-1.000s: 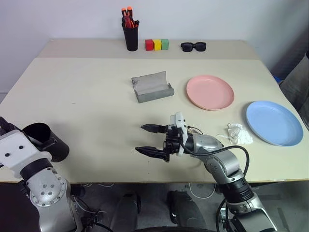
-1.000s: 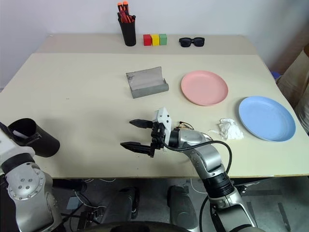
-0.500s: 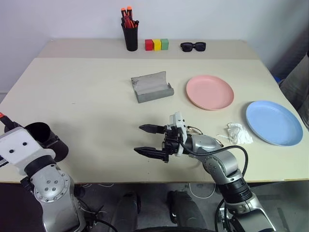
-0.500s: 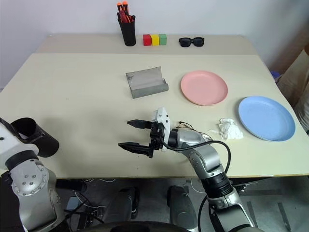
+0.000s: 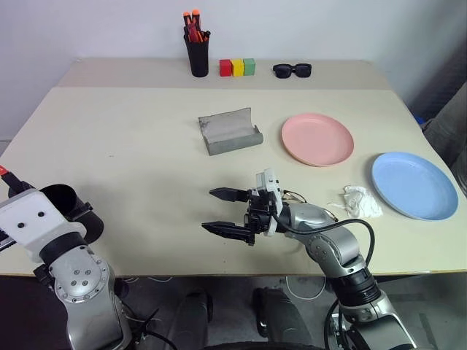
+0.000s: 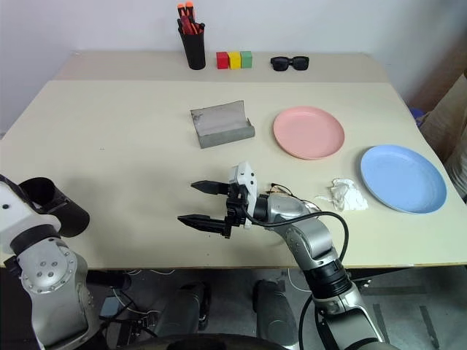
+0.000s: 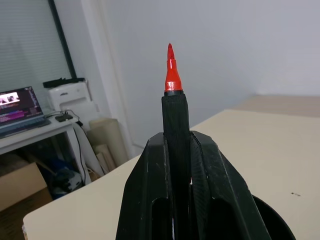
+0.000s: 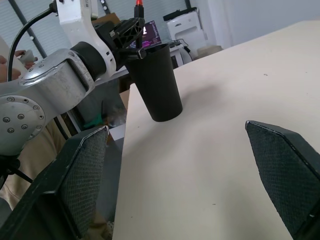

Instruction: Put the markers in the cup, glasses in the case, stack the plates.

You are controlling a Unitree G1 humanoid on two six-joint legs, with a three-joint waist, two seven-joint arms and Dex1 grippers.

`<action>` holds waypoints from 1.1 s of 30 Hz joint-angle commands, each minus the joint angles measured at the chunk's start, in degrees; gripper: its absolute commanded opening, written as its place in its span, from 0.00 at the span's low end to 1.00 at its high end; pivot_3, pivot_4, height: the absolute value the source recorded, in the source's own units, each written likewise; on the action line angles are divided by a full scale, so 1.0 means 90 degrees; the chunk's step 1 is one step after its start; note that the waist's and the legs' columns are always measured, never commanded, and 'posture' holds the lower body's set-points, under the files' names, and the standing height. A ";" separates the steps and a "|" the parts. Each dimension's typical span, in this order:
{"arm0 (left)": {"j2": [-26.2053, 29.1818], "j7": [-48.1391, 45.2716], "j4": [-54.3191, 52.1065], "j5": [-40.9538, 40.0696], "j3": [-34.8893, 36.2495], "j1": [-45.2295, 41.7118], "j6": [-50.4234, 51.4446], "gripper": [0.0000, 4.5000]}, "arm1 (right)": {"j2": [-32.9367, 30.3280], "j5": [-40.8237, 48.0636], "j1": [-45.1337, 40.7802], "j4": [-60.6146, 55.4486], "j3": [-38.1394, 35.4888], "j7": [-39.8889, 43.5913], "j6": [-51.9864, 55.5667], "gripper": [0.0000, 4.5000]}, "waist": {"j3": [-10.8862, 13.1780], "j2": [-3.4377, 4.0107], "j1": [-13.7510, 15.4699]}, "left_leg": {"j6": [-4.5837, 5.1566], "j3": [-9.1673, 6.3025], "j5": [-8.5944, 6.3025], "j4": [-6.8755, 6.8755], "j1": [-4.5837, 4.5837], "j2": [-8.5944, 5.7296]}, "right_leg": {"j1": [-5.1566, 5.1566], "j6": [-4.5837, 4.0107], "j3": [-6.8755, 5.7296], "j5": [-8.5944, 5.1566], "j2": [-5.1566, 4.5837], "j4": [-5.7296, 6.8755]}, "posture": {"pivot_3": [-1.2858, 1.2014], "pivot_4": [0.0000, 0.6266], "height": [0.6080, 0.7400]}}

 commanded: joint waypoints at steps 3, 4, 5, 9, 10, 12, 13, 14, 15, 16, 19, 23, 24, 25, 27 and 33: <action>-0.0141 0.0043 -0.0255 0.0042 -0.0091 0.0040 -0.0041 0.01 | 0.0035 0.0152 -0.0063 -0.0286 -0.0014 0.0013 0.0075 1.00 | 0.0000 0.0000 0.0002 | 0.0000 0.0000 0.0000 0.0000 0.0000 0.0000 | 0.0000 0.0000 0.0000 0.0000 0.0000 0.0000 | 0.52 0.24 1.00; -0.0137 0.0042 -0.0254 0.0043 -0.0095 0.0025 -0.0027 0.01 | 0.0037 0.0152 -0.0066 -0.0286 -0.0022 0.0010 0.0083 1.00 | 0.0000 0.0000 0.0002 | 0.0000 0.0000 0.0000 0.0000 0.0000 0.0000 | 0.0000 0.0000 0.0000 0.0000 0.0000 0.0000 | 0.52 0.24 1.00; -0.0135 0.0040 -0.0256 0.0047 -0.0104 0.0014 -0.0014 0.01 | 0.0041 0.0149 -0.0069 -0.0287 -0.0029 0.0006 0.0090 1.00 | 0.0000 0.0000 0.0002 | 0.0000 0.0000 0.0000 0.0000 0.0000 0.0000 | 0.0000 0.0000 0.0000 0.0000 0.0000 0.0000 | 0.52 0.24 1.00; -0.0148 0.0049 -0.0250 0.0074 -0.0153 -0.0005 0.0028 0.01 | 0.0074 0.0156 -0.0087 -0.0277 -0.0104 -0.0041 0.0052 1.00 | 0.0000 0.0000 0.0001 | 0.0000 0.0000 0.0000 0.0000 0.0000 0.0000 | 0.0000 0.0000 0.0000 0.0000 0.0000 0.0000 | 0.52 0.24 1.00; -0.0148 0.0053 -0.0247 0.0078 -0.0162 -0.0014 0.0041 0.01 | 0.0112 0.0234 -0.0126 -0.0275 -0.0201 -0.0099 0.0083 1.00 | 0.0000 0.0000 0.0002 | 0.0000 0.0000 0.0000 0.0000 0.0000 0.0000 | 0.0000 0.0000 0.0000 0.0000 0.0000 0.0000 | 0.52 0.24 1.00; -0.0144 0.0060 -0.0243 0.0077 -0.0171 -0.0023 0.0060 0.01 | 0.0136 0.0357 -0.0206 -0.0297 -0.0335 -0.0151 0.0145 1.00 | 0.0000 0.0000 0.0000 | 0.0000 0.0000 0.0000 0.0000 0.0000 0.0000 | 0.0000 0.0000 0.0000 0.0000 0.0000 0.0000 | 0.52 0.24 1.00; -0.0140 0.0063 -0.0237 0.0072 -0.0170 -0.0024 0.0063 0.01 | 0.0124 0.0388 -0.0244 -0.0312 -0.0366 -0.0166 0.0168 1.00 | 0.0000 0.0000 0.0000 | 0.0000 0.0000 0.0000 0.0000 -0.0001 0.0000 | 0.0000 0.0000 0.0000 0.0000 0.0000 0.0000 | 0.52 0.24 1.00; -0.0134 0.0064 -0.0228 0.0061 -0.0165 -0.0023 0.0063 0.01 | 0.0102 0.0389 -0.0270 -0.0327 -0.0371 -0.0163 0.0164 1.00 | 0.0000 0.0000 0.0000 | 0.0000 0.0000 0.0000 0.0000 -0.0001 0.0000 | 0.0000 0.0000 0.0000 0.0000 0.0000 0.0000 | 0.52 0.24 1.00; -0.0128 0.0066 -0.0215 0.0055 -0.0164 -0.0029 0.0065 0.01 | 0.0080 0.0396 -0.0292 -0.0335 -0.0375 -0.0154 0.0165 1.00 | 0.0000 0.0000 0.0000 | 0.0000 0.0000 0.0000 0.0000 0.0000 0.0000 | 0.0000 0.0000 0.0000 0.0000 0.0000 0.0000 | 0.52 0.24 1.00; -0.0121 0.0065 -0.0200 0.0046 -0.0161 -0.0034 0.0065 0.01 | 0.0057 0.0411 -0.0307 -0.0351 -0.0375 -0.0144 0.0174 1.00 | 0.0000 0.0000 0.0000 | 0.0000 0.0000 0.0000 0.0000 0.0000 0.0000 | 0.0000 0.0000 0.0000 0.0000 0.0000 0.0000 | 0.52 0.24 1.00; -0.0113 0.0057 -0.0156 0.0010 -0.0144 -0.0034 0.0039 0.01 | 0.0021 0.0432 -0.0312 -0.0400 -0.0363 -0.0118 0.0201 1.00 | 0.0000 0.0000 0.0001 | 0.0000 -0.0001 0.0000 -0.0001 -0.0001 0.0000 | 0.0000 0.0000 -0.0001 0.0000 0.0000 0.0000 | 0.52 0.24 1.00; -0.0109 0.0050 -0.0085 -0.0038 -0.0105 0.0000 -0.0014 0.01 | 0.0020 0.0435 -0.0281 -0.0460 -0.0347 -0.0125 0.0228 1.00 | 0.0000 0.0000 0.0001 | 0.0001 -0.0001 0.0000 0.0000 -0.0001 0.0000 | 0.0000 0.0000 -0.0001 0.0000 0.0000 0.0000 | 0.52 0.24 1.00; -0.0108 0.0048 -0.0071 -0.0050 -0.0092 0.0011 -0.0024 0.01 | 0.0021 0.0437 -0.0269 -0.0479 -0.0337 -0.0128 0.0235 1.00 | 0.0000 0.0000 0.0001 | 0.0001 -0.0001 0.0000 0.0000 -0.0001 0.0000 | 0.0000 0.0000 -0.0001 0.0000 0.0000 0.0000 | 0.52 0.24 1.00; -0.0104 0.0048 -0.0062 -0.0054 -0.0081 0.0019 -0.0022 0.01 | 0.0024 0.0435 -0.0255 -0.0496 -0.0315 -0.0128 0.0243 1.00 | 0.0000 0.0000 0.0000 | 0.0001 -0.0001 0.0000 0.0000 -0.0001 0.0000 | 0.0000 0.0000 -0.0001 0.0000 0.0000 0.0000 | 0.52 0.24 1.00; -0.0103 0.0053 -0.0060 -0.0050 -0.0079 0.0026 -0.0008 0.01 | 0.0031 0.0443 -0.0236 -0.0508 -0.0285 -0.0125 0.0271 1.00 | 0.0000 0.0000 -0.0001 | 0.0001 -0.0001 0.0000 0.0000 -0.0001 0.0000 | 0.0000 0.0000 -0.0001 0.0000 0.0000 0.0000 | 0.52 0.24 1.00; -0.0158 0.0096 -0.0153 0.0037 -0.0190 0.0062 0.0053 0.01 | 0.0042 0.0479 -0.0203 -0.0532 -0.0263 -0.0127 0.0338 1.00 | 0.0000 0.0000 0.0001 | 0.0001 -0.0001 0.0000 0.0000 -0.0001 0.0000 | 0.0000 0.0000 -0.0001 0.0000 0.0000 0.0000 | 0.52 0.24 1.00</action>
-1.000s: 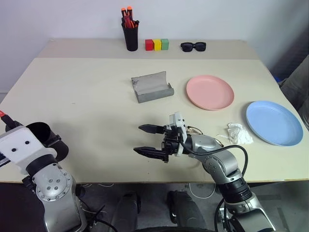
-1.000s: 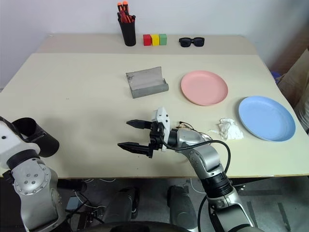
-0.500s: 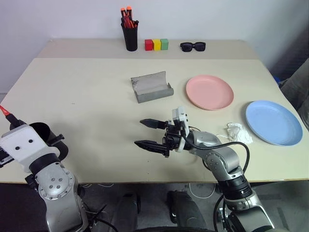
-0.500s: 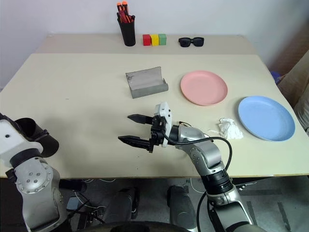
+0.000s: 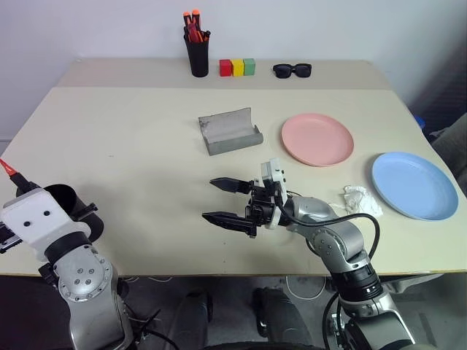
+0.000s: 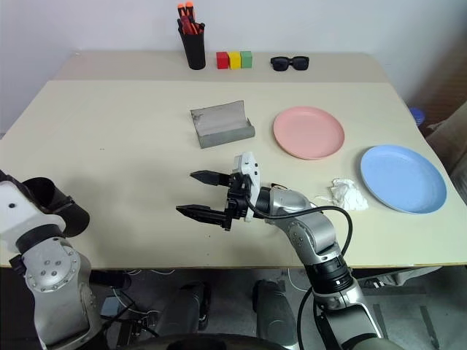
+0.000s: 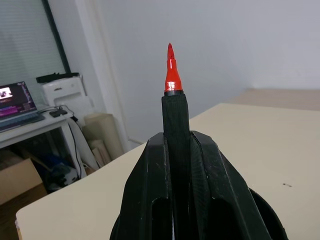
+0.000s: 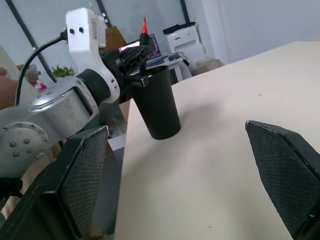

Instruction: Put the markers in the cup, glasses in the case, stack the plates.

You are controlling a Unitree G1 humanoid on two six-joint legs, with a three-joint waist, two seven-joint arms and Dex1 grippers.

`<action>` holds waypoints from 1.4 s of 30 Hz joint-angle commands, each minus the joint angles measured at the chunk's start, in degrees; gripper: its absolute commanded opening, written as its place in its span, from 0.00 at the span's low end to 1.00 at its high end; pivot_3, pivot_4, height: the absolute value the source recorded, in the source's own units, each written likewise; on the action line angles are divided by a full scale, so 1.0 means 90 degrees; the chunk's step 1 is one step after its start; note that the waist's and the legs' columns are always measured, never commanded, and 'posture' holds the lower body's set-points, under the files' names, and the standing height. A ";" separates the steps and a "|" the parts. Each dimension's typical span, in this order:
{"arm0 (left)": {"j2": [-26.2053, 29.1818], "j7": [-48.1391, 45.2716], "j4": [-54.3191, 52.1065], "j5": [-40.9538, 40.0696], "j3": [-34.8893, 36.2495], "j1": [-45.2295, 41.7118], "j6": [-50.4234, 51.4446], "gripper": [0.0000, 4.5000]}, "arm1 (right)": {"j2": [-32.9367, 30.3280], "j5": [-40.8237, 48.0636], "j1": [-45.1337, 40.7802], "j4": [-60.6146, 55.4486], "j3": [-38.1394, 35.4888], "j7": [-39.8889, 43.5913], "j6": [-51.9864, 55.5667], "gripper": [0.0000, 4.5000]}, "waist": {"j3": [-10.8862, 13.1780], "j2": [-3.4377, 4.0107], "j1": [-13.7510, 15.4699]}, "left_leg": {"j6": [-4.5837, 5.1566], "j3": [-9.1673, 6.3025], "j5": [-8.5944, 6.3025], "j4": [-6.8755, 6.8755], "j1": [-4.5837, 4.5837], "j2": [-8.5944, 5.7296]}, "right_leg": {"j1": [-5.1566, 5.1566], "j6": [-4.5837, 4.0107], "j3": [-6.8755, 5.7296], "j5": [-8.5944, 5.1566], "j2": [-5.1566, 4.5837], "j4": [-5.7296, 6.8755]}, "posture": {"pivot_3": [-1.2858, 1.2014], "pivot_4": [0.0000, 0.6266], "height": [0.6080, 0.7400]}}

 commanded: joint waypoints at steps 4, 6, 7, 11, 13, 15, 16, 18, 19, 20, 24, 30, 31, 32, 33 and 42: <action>-0.0170 0.0108 -0.0243 0.0118 -0.0113 0.0022 -0.0003 0.29 | 0.0032 0.0159 -0.0010 -0.0254 -0.0001 0.0039 0.0000 1.00 | 0.0000 0.0000 0.0000 | 0.0000 0.0000 0.0000 0.0000 0.0000 0.0000 | 0.0000 0.0000 0.0000 0.0000 0.0000 0.0000 | 0.52 0.24 1.00; -0.0160 0.0130 -0.0240 0.0137 -0.0125 0.0003 0.0015 0.51 | 0.0030 0.0167 -0.0012 -0.0244 0.0002 0.0040 0.0004 1.00 | 0.0000 0.0000 -0.0001 | 0.0000 0.0000 0.0000 0.0000 0.0000 0.0000 | 0.0000 0.0000 0.0000 0.0000 0.0000 0.0000 | 0.52 0.24 1.00; -0.0151 0.0138 -0.0237 0.0136 -0.0122 -0.0004 0.0020 0.63 | 0.0030 0.0171 -0.0011 -0.0246 0.0005 0.0036 0.0008 1.00 | 0.0000 0.0000 -0.0001 | 0.0000 0.0000 0.0000 0.0000 0.0000 0.0000 | 0.0000 0.0000 0.0000 0.0000 0.0000 0.0000 | 0.52 0.24 1.00; -0.0058 0.0134 -0.0255 0.0085 -0.0103 -0.0149 -0.0046 0.74 | 0.0034 0.0183 -0.0004 -0.0252 0.0007 0.0016 0.0024 1.00 | 0.0000 0.0000 0.0002 | 0.0000 0.0000 0.0000 0.0000 0.0000 0.0000 | 0.0000 0.0000 0.0000 0.0000 0.0000 0.0000 | 0.52 0.24 1.00; 0.0095 0.0039 -0.0303 0.0093 -0.0135 -0.0311 -0.0090 0.74 | 0.0035 0.0186 -0.0002 -0.0251 -0.0002 0.0002 0.0030 1.00 | 0.0000 0.0000 0.0006 | 0.0000 0.0000 0.0000 0.0000 0.0000 0.0000 | 0.0000 0.0000 0.0000 0.0000 0.0000 0.0000 | 0.52 0.24 1.00; 0.0300 -0.0205 -0.0346 -0.0014 -0.0236 -0.0597 -0.0109 0.74 | 0.0036 0.0182 0.0009 -0.0242 -0.0028 -0.0022 0.0019 1.00 | 0.0000 0.0000 0.0008 | 0.0000 0.0000 0.0000 0.0000 0.0000 0.0000 | 0.0001 0.0000 0.0000 0.0000 0.0000 0.0000 | 0.52 0.24 1.00; 0.0388 -0.0387 -0.0359 -0.0126 -0.0320 -0.0744 -0.0115 0.74 | 0.0035 0.0176 0.0014 -0.0237 -0.0040 -0.0033 0.0006 1.00 | 0.0000 0.0000 0.0006 | 0.0000 0.0000 0.0000 0.0000 0.0000 0.0000 | 0.0000 0.0000 -0.0001 0.0000 0.0000 0.0000 | 0.52 0.24 1.00; 0.0629 -0.0869 -0.0376 -0.0402 -0.0557 -0.1056 -0.0130 0.74 | 0.0049 0.0153 0.0006 -0.0215 -0.0069 -0.0076 -0.0031 1.00 | 0.0000 0.0000 0.0010 | 0.0000 0.0000 0.0000 0.0000 0.0000 0.0000 | 0.0000 0.0000 -0.0001 0.0000 0.0001 0.0000 | 0.52 0.24 1.00; 0.0770 -0.1135 -0.0378 -0.0545 -0.0703 -0.1206 -0.0106 0.74 | 0.0058 0.0141 0.0002 -0.0202 -0.0091 -0.0108 -0.0055 1.00 | 0.0000 0.0000 0.0009 | 0.0000 0.0000 0.0000 0.0000 -0.0001 0.0000 | 0.0000 0.0000 -0.0001 0.0000 0.0001 0.0000 | 0.52 0.24 1.00; 0.0899 -0.1444 -0.0353 -0.0753 -0.0878 -0.1398 0.0026 0.74 | 0.0071 0.0141 -0.0005 -0.0180 -0.0132 -0.0153 -0.0069 1.00 | 0.0000 0.0000 0.0005 | 0.0000 0.0000 0.0000 0.0001 -0.0001 -0.0001 | 0.0001 0.0000 -0.0001 0.0000 0.0000 -0.0001 | 0.52 0.24 1.00; 0.1382 -0.2445 0.0039 -0.1361 -0.1449 -0.2006 0.1203 0.74 | 0.0112 0.0127 -0.0087 -0.0072 -0.0259 -0.0335 -0.0094 1.00 | 0.0000 0.0001 -0.0002 | 0.0000 0.0001 0.0000 0.0000 0.0000 -0.0001 | 0.0000 0.0001 0.0000 0.0001 0.0001 0.0001 | 0.52 0.24 1.00; 0.2191 -0.3691 0.2116 -0.1924 -0.2063 -0.3343 0.2644 0.99 | 0.0003 -0.0170 -0.0237 -0.0022 -0.0427 -0.0716 -0.0221 1.00 | 0.0002 0.0002 -0.0019 | 0.0001 -0.0003 0.0001 -0.0001 0.0005 -0.0001 | 0.0001 0.0005 -0.0001 0.0002 0.0007 0.0008 | 0.52 0.24 1.00; 0.2213 -0.3861 0.2639 -0.2018 -0.2109 -0.3682 0.2684 0.99 | -0.0075 -0.0237 -0.0238 -0.0065 -0.0471 -0.0785 -0.0220 1.00 | 0.0002 0.0003 -0.0018 | 0.0001 -0.0005 0.0001 -0.0001 0.0003 0.0000 | -0.0002 0.0008 -0.0002 0.0003 0.0010 0.0007 | 0.52 0.24 1.00; 0.2199 -0.3985 0.3142 -0.2135 -0.2097 -0.4010 0.2764 0.99 | -0.0153 -0.0313 -0.0240 -0.0106 -0.0504 -0.0859 -0.0220 1.00 | 0.0003 0.0004 0.0004 | 0.0001 -0.0005 0.0001 -0.0001 0.0003 0.0000 | -0.0001 0.0011 -0.0002 0.0005 0.0010 0.0008 | 0.52 0.24 1.00; 0.2184 -0.4089 0.3746 -0.2187 -0.2122 -0.4402 0.2766 0.99 | -0.0273 -0.0407 -0.0227 -0.0167 -0.0553 -0.0961 -0.0199 1.00 | 0.0003 0.0003 0.0010 | 0.0001 -0.0006 0.0001 -0.0001 0.0002 -0.0002 | -0.0001 0.0017 -0.0003 0.0008 0.0009 0.0008 | 0.52 0.24 1.00; 0.2221 -0.5975 0.8424 -0.1890 -0.3079 -0.6836 0.0845 0.99 | -0.1632 -0.0747 0.0760 -0.1385 -0.1460 -0.1587 0.0035 1.00 | 0.0004 0.0004 0.0024 | 0.0009 -0.0003 -0.0004 -0.0012 -0.0012 -0.0011 | -0.0012 0.0041 -0.0004 0.0009 -0.0006 -0.0001 | 0.52 0.24 1.00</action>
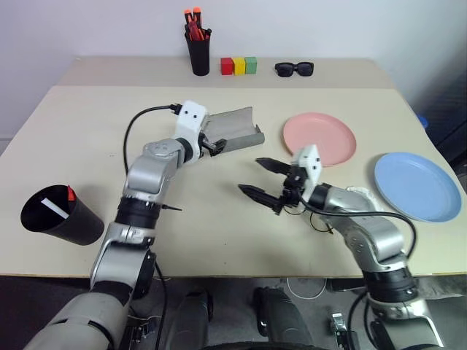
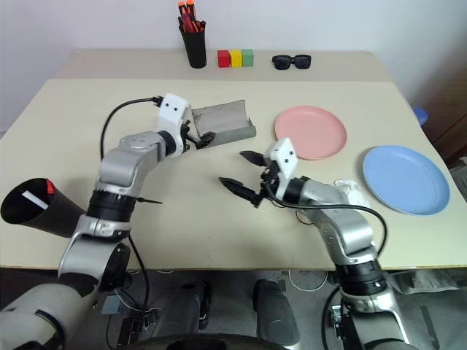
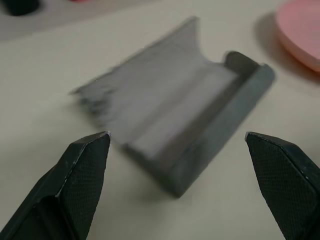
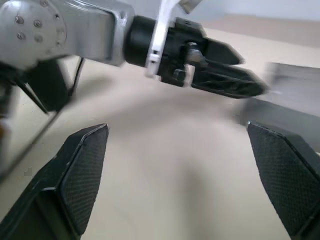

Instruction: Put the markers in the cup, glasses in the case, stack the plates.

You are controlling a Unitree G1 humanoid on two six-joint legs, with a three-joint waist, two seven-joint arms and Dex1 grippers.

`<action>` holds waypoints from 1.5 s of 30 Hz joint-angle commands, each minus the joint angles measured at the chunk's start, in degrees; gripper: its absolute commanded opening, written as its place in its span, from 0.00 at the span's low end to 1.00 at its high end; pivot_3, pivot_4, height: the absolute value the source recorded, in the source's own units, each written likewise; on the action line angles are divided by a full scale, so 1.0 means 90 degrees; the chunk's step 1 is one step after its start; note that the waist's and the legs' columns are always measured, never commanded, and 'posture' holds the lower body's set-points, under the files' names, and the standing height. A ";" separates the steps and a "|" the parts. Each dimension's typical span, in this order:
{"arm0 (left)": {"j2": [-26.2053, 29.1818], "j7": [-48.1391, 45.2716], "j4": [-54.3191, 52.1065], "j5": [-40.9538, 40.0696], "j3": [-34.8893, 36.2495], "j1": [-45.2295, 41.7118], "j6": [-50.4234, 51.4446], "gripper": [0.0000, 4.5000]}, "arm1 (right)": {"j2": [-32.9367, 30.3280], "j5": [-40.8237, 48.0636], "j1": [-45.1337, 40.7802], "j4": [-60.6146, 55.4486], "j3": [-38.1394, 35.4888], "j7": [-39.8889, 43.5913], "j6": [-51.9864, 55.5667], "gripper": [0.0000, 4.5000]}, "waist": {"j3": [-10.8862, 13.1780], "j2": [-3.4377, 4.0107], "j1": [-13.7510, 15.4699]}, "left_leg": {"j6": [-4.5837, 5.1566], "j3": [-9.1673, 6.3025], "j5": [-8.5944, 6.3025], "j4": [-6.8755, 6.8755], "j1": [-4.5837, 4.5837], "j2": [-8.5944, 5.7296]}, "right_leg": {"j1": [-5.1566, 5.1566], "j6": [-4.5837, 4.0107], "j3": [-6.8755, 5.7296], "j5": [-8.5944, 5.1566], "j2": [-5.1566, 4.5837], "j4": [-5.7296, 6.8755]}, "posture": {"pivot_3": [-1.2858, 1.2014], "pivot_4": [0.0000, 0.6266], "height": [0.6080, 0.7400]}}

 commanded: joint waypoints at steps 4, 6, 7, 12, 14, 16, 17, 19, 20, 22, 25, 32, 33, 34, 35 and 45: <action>-0.0153 -0.1224 0.2762 0.0449 -0.0576 -0.1243 -0.1669 0.99 | -0.0682 -0.0051 0.1008 -0.1003 -0.0770 -0.0311 0.0024 1.00 | 0.0001 -0.0001 -0.0026 | 0.0002 0.0004 -0.0001 -0.0006 0.0000 0.0001 | -0.0003 0.0000 0.0002 -0.0001 0.0002 0.0000 | 0.52 0.24 1.00; -0.0219 -0.1376 0.3456 0.0585 -0.0640 -0.1514 -0.1979 0.99 | -0.0717 -0.0046 0.1301 -0.1217 -0.0921 -0.0453 0.0031 1.00 | 0.0002 -0.0002 -0.0030 | 0.0003 0.0007 -0.0001 -0.0002 -0.0002 0.0001 | -0.0004 0.0001 0.0004 -0.0001 0.0002 0.0001 | 0.52 0.24 1.00; -0.0246 -0.1379 0.3751 0.0657 -0.0650 -0.1627 -0.2135 0.94 | -0.0713 -0.0029 0.1432 -0.1326 -0.0989 -0.0535 0.0050 1.00 | 0.0002 -0.0002 -0.0024 | 0.0003 0.0008 -0.0002 0.0000 -0.0001 0.0002 | -0.0004 0.0002 0.0005 -0.0001 0.0003 0.0000 | 0.52 0.24 1.00; -0.0325 -0.1471 0.4530 0.0820 -0.0547 -0.1897 -0.2688 0.47 | -0.0702 -0.0037 0.1979 -0.1741 -0.1151 -0.0812 0.0117 1.00 | 0.0002 -0.0002 -0.0004 | 0.0003 0.0007 -0.0002 0.0007 -0.0003 0.0002 | -0.0002 0.0003 0.0006 -0.0002 0.0003 0.0002 | 0.52 0.24 1.00; -0.0341 -0.1533 0.4631 0.0831 -0.0512 -0.1900 -0.2857 0.24 | -0.0727 -0.0050 0.2140 -0.1830 -0.1175 -0.0861 0.0135 1.00 | 0.0002 -0.0002 0.0002 | 0.0004 0.0006 -0.0002 0.0007 -0.0004 0.0001 | -0.0002 0.0005 0.0006 -0.0002 0.0001 0.0002 | 0.52 0.24 1.00; -0.0331 -0.1682 0.4623 0.0850 -0.0520 -0.1837 -0.3122 0.03 | -0.0742 -0.0035 0.2224 -0.1876 -0.1200 -0.0884 0.0147 1.00 | 0.0003 -0.0004 0.0005 | 0.0004 0.0006 -0.0002 0.0008 -0.0004 0.0001 | -0.0001 0.0005 0.0006 -0.0002 0.0001 0.0002 | 0.52 0.24 1.00; -0.0302 -0.1837 0.4548 0.0852 -0.0536 -0.1770 -0.3296 0.00 | -0.0752 -0.0028 0.2256 -0.1889 -0.1213 -0.0883 0.0148 1.00 | 0.0003 -0.0004 0.0005 | 0.0004 0.0006 -0.0002 0.0010 -0.0005 0.0001 | -0.0001 0.0005 0.0006 -0.0002 0.0001 0.0002 | 0.52 0.24 1.00; -0.0176 -0.2255 0.4252 0.0793 -0.0520 -0.1585 -0.3533 0.00 | -0.0793 -0.0034 0.2287 -0.1896 -0.1222 -0.0873 0.0150 1.00 | 0.0003 -0.0003 0.0005 | 0.0004 0.0006 -0.0002 0.0010 -0.0005 0.0001 | -0.0001 0.0005 0.0006 -0.0002 0.0001 0.0003 | 0.52 0.24 1.00; -0.0087 -0.2506 0.4034 0.0722 -0.0485 -0.1461 -0.3581 0.00 | -0.0815 -0.0039 0.2278 -0.1882 -0.1218 -0.0869 0.0152 1.00 | 0.0003 -0.0003 -0.0004 | 0.0004 0.0006 -0.0002 0.0010 -0.0005 0.0001 | -0.0001 0.0004 0.0006 -0.0002 0.0001 0.0003 | 0.52 0.24 1.00; 0.0380 -0.3613 0.2681 0.0462 -0.0602 -0.0724 -0.3727 0.00 | -0.0854 -0.0009 0.2189 -0.1829 -0.1189 -0.0858 0.0219 1.00 | 0.0004 0.0000 -0.0065 | 0.0004 0.0008 -0.0002 0.0006 -0.0003 0.0003 | -0.0002 0.0003 0.0008 -0.0001 0.0002 0.0003 | 0.52 0.24 1.00; 0.1105 -0.4957 0.0657 0.0052 -0.0813 0.0341 -0.3465 0.00 | -0.0896 0.0027 0.2078 -0.1749 -0.1127 -0.0803 0.0316 1.00 | 0.0007 0.0006 -0.0144 | 0.0005 0.0013 -0.0003 -0.0008 0.0001 0.0014 | -0.0012 -0.0003 0.0018 0.0000 0.0007 0.0010 | 0.52 0.24 1.00; 0.1887 -0.5165 -0.1314 0.0066 -0.1029 0.1236 -0.2186 0.00 | -0.0965 0.0019 0.1654 -0.1371 -0.0962 -0.0622 0.0449 1.00 | 0.0009 0.0011 0.0027 | 0.0006 0.0011 -0.0002 0.0024 0.0000 0.0014 | 0.0005 -0.0034 0.0017 -0.0014 0.0001 0.0007 | 0.52 0.24 1.00; 0.1901 -0.5143 -0.1410 0.0036 -0.1041 0.1266 -0.2028 0.00 | -0.0974 0.0009 0.1599 -0.1324 -0.0943 -0.0592 0.0458 1.00 | 0.0009 0.0011 0.0032 | 0.0006 0.0010 -0.0002 0.0028 0.0001 0.0013 | 0.0010 -0.0034 0.0016 -0.0014 -0.0001 0.0004 | 0.52 0.24 1.00; 0.1900 -0.5100 -0.1464 0.0026 -0.1042 0.1278 -0.1926 0.00 | -0.0984 0.0001 0.1553 -0.1280 -0.0928 -0.0567 0.0471 1.00 | 0.0009 0.0011 0.0034 | 0.0007 0.0010 -0.0002 0.0029 0.0002 0.0012 | 0.0015 -0.0033 0.0015 -0.0015 -0.0002 0.0000 | 0.52 0.24 1.00; 0.1884 -0.5030 -0.1472 0.0034 -0.1031 0.1285 -0.1871 0.06 | -0.1012 -0.0017 0.1517 -0.1246 -0.0910 -0.0544 0.0502 1.00 | 0.0009 0.0010 0.0029 | 0.0008 0.0010 -0.0003 0.0030 0.0001 0.0011 | 0.0016 -0.0033 0.0015 -0.0015 -0.0003 -0.0001 | 0.52 0.24 1.00; 0.1598 -0.3947 -0.1692 -0.0032 -0.0650 0.1488 -0.2702 0.53 | -0.2026 -0.0478 0.1255 -0.0915 -0.0938 -0.0216 0.0712 1.00 | 0.0009 0.0012 -0.0010 | 0.0014 0.0013 -0.0006 0.0025 0.0003 0.0011 | 0.0009 -0.0022 0.0015 -0.0010 0.0003 0.0006 | 0.52 0.24 1.00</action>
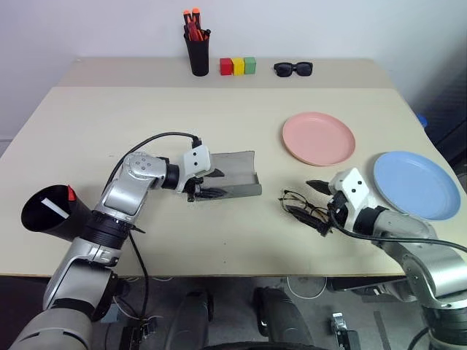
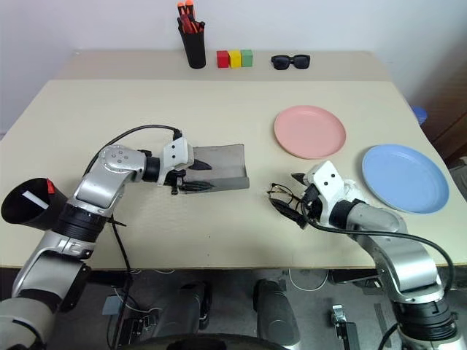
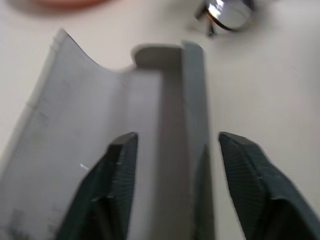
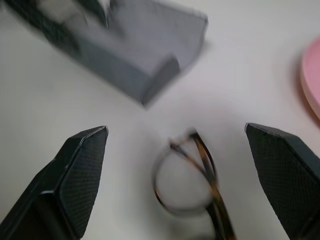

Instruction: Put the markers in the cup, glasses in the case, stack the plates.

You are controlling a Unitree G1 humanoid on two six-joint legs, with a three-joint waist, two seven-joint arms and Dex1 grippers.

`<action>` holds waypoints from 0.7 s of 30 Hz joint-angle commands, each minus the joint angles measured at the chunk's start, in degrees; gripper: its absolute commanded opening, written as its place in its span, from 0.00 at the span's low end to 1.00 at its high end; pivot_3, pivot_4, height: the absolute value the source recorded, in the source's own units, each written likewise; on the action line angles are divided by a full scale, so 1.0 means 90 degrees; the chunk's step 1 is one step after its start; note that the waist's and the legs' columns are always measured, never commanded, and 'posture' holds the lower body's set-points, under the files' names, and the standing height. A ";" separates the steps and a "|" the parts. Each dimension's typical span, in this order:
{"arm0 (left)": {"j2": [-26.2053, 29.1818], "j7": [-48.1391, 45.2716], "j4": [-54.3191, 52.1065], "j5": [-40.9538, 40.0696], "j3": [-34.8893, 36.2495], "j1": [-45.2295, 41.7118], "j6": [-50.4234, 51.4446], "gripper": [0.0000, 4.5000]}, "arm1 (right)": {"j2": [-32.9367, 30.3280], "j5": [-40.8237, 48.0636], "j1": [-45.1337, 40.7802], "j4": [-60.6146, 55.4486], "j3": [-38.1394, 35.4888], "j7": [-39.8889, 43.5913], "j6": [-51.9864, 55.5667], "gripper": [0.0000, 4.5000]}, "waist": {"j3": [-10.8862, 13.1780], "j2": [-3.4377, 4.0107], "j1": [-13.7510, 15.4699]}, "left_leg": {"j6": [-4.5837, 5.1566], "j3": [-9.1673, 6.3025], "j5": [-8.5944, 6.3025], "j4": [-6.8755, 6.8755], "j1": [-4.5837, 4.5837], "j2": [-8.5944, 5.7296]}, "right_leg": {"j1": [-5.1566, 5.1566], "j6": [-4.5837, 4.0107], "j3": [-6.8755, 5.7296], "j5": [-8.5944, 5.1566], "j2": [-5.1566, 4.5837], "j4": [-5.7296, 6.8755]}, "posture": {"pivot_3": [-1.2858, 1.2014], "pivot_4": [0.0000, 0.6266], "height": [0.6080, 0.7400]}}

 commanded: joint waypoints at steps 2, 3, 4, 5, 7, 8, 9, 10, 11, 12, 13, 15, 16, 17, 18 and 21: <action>-0.0087 0.0284 -0.1067 -0.0436 0.0383 0.0471 -0.0140 0.53 | -0.0534 -0.0292 -0.0275 -0.0054 -0.0115 0.0161 -0.0051 1.00 | -0.0001 0.0002 -0.0017 | 0.0000 0.0001 0.0000 -0.0001 0.0000 0.0001 | -0.0001 0.0003 0.0000 0.0002 0.0000 0.0000 | 0.52 0.24 1.00; -0.0075 0.0268 -0.1501 -0.0585 0.0383 0.0737 -0.0005 0.53 | -0.0684 -0.0387 -0.0290 -0.0091 -0.0097 0.0196 -0.0054 1.00 | -0.0001 0.0002 -0.0010 | 0.0001 0.0001 -0.0001 -0.0004 0.0001 0.0002 | -0.0001 0.0013 0.0001 0.0007 0.0000 0.0000 | 0.52 0.24 1.00; -0.0057 0.0267 -0.1806 -0.0689 0.0379 0.0924 0.0110 0.53 | -0.0781 -0.0444 -0.0290 -0.0123 -0.0087 0.0220 -0.0055 1.00 | -0.0001 0.0002 -0.0009 | 0.0003 0.0000 -0.0002 -0.0005 0.0001 0.0003 | -0.0001 0.0016 0.0000 0.0008 0.0000 0.0000 | 0.52 0.24 1.00; -0.0028 0.0271 -0.2259 -0.0818 0.0363 0.1264 0.0146 0.53 | -0.0925 -0.0548 -0.0271 -0.0192 -0.0039 0.0259 -0.0060 1.00 | -0.0001 0.0002 -0.0006 | 0.0003 0.0000 -0.0002 -0.0007 0.0001 0.0003 | -0.0001 0.0017 0.0001 0.0009 -0.0001 -0.0001 | 0.52 0.24 1.00; 0.0031 0.0355 -0.3107 -0.1017 0.0304 0.1978 0.0224 0.53 | -0.1173 -0.0852 -0.0220 -0.0315 0.0124 0.0263 -0.0124 1.00 | -0.0001 0.0004 -0.0008 | 0.0005 0.0003 -0.0003 -0.0009 0.0001 0.0005 | -0.0002 0.0016 0.0002 0.0008 -0.0005 -0.0002 | 0.52 0.24 1.00; 0.0031 0.0410 -0.3409 -0.1098 0.0294 0.2269 0.0219 0.53 | -0.1236 -0.0981 -0.0197 -0.0352 0.0196 0.0241 -0.0169 1.00 | -0.0001 0.0004 -0.0006 | 0.0006 0.0003 -0.0004 -0.0009 0.0001 0.0006 | -0.0002 0.0013 0.0003 0.0007 -0.0006 -0.0001 | 0.52 0.24 1.00; -0.0040 0.0542 -0.3620 -0.1174 0.0324 0.2551 0.0212 0.53 | -0.1265 -0.1118 -0.0177 -0.0380 0.0279 0.0193 -0.0200 1.00 | -0.0002 0.0005 -0.0001 | 0.0006 0.0002 -0.0004 -0.0007 0.0002 0.0006 | -0.0002 0.0000 0.0003 -0.0001 -0.0006 -0.0001 | 0.52 0.24 1.00; -0.0085 0.0682 -0.3761 -0.1203 0.0340 0.2783 0.0239 0.53 | -0.1284 -0.1239 -0.0145 -0.0411 0.0344 0.0149 -0.0233 1.00 | -0.0002 0.0005 0.0002 | 0.0006 0.0003 -0.0004 -0.0006 0.0004 0.0007 | 0.0000 -0.0006 0.0003 -0.0003 -0.0006 -0.0002 | 0.52 0.24 1.00; -0.0074 0.0779 -0.3860 -0.1185 0.0323 0.3013 0.0251 0.53 | -0.1294 -0.1338 -0.0117 -0.0449 0.0410 0.0113 -0.0215 1.00 | -0.0002 0.0005 0.0010 | 0.0006 0.0002 -0.0004 -0.0004 0.0006 0.0007 | 0.0003 -0.0010 0.0003 -0.0006 -0.0005 -0.0001 | 0.52 0.24 1.00; -0.0086 0.0860 -0.3925 -0.1177 0.0319 0.3198 0.0215 0.53 | -0.1299 -0.1428 -0.0093 -0.0477 0.0460 0.0087 -0.0192 1.00 | -0.0002 0.0005 0.0017 | 0.0006 0.0002 -0.0004 0.0000 0.0008 0.0007 | 0.0006 -0.0012 0.0003 -0.0006 -0.0005 -0.0002 | 0.52 0.24 1.00; -0.0130 0.0976 -0.3946 -0.1198 0.0332 0.3362 0.0257 0.53 | -0.1303 -0.1532 -0.0078 -0.0493 0.0528 0.0046 -0.0148 1.00 | -0.0002 0.0006 0.0018 | 0.0006 0.0002 -0.0004 0.0004 0.0010 0.0007 | 0.0010 -0.0013 0.0003 -0.0007 -0.0005 -0.0002 | 0.52 0.24 1.00; -0.0165 0.1145 -0.3914 -0.1145 0.0299 0.3568 0.0253 0.53 | -0.1284 -0.1699 -0.0064 -0.0502 0.0637 -0.0016 -0.0093 1.00 | -0.0003 0.0006 0.0011 | 0.0006 0.0006 -0.0004 0.0008 0.0012 0.0006 | 0.0014 -0.0012 0.0004 -0.0008 -0.0007 -0.0005 | 0.52 0.24 1.00; -0.0183 0.1188 -0.3887 -0.1138 0.0275 0.3656 0.0197 0.53 | -0.1265 -0.1770 -0.0059 -0.0507 0.0683 -0.0045 -0.0056 1.00 | -0.0003 0.0006 0.0012 | 0.0006 0.0009 -0.0004 0.0009 0.0012 0.0006 | 0.0014 -0.0012 0.0004 -0.0008 -0.0008 -0.0006 | 0.52 0.24 1.00; -0.0202 0.1245 -0.3845 -0.1115 0.0249 0.3728 0.0165 0.53 | -0.1261 -0.1856 -0.0055 -0.0507 0.0739 -0.0071 -0.0030 1.00 | -0.0003 0.0006 0.0014 | 0.0006 0.0009 -0.0004 0.0009 0.0011 0.0006 | 0.0014 -0.0013 0.0004 -0.0008 -0.0008 -0.0007 | 0.52 0.24 1.00; -0.0215 0.1288 -0.3819 -0.1109 0.0233 0.3773 0.0149 0.53 | -0.1257 -0.1918 -0.0053 -0.0508 0.0776 -0.0087 -0.0010 1.00 | -0.0003 0.0006 0.0016 | 0.0006 0.0009 -0.0004 0.0009 0.0011 0.0006 | 0.0014 -0.0013 0.0004 -0.0008 -0.0008 -0.0007 | 0.52 0.24 1.00; -0.0220 0.1353 -0.3724 -0.1085 0.0188 0.3873 0.0069 0.53 | -0.1188 -0.2054 -0.0130 -0.0444 0.0860 -0.0159 0.0106 1.00 | -0.0003 0.0006 0.0012 | 0.0006 0.0008 -0.0004 0.0007 0.0010 0.0005 | 0.0012 -0.0013 0.0004 -0.0008 -0.0008 -0.0008 | 0.52 0.24 1.00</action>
